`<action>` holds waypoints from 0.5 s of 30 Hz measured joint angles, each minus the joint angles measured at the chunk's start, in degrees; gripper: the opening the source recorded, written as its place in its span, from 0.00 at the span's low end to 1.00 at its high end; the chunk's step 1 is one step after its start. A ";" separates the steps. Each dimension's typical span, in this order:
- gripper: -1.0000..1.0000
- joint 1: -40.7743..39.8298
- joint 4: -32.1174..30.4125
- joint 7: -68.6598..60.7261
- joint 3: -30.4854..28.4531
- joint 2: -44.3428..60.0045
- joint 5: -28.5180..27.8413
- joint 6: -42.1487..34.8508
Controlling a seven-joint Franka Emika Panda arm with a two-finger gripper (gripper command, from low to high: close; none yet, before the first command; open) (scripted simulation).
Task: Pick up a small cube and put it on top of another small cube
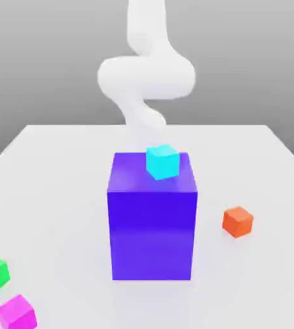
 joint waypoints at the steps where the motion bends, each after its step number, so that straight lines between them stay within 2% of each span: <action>1: 0.50 -0.41 0.08 0.48 -0.39 2.26 0.12 0.63; 15: 0.50 -5.46 1.10 5.73 -6.10 31.48 2.88 8.92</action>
